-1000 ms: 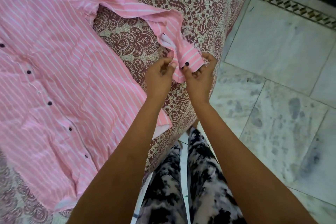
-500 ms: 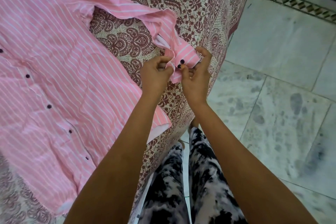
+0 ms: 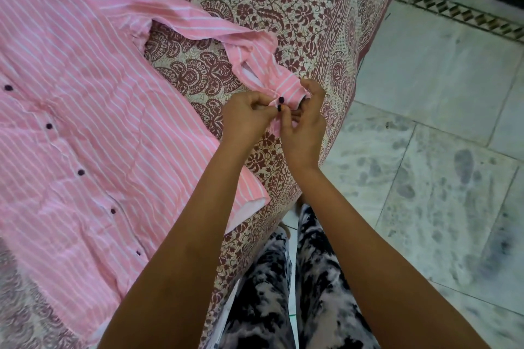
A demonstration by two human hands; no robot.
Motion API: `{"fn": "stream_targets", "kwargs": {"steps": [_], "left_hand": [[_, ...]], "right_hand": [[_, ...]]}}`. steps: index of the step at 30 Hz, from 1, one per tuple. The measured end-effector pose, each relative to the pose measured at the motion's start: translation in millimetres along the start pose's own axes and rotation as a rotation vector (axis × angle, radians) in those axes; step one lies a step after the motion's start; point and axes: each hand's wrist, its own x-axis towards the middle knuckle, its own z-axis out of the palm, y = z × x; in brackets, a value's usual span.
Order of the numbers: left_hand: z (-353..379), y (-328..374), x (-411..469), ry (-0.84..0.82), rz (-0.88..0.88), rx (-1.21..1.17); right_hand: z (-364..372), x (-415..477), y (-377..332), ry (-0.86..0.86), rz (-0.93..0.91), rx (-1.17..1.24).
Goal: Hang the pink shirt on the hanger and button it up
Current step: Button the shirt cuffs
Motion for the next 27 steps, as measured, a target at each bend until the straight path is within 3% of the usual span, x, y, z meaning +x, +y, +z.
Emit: {"fn": "stream_targets", "kwargs": {"steps": [7, 16, 21, 27], "left_hand": [[-5, 9, -1, -0.078, -0.103, -0.147], [-5, 2, -2, -0.150, -0.261, -0.469], [-7, -4, 2, -0.078, -0.134, -0.297], [0, -7, 7, 0.045, 0.142, 0.046]], "right_hand": [[6, 3, -7, 0.057, -0.009, 0.001], [8, 4, -10, 0.117, 0.254, 0.236], [10, 8, -4, 0.054, 0.423, 0.347], [9, 12, -14, 0.043, 0.619, 0.538]]}}
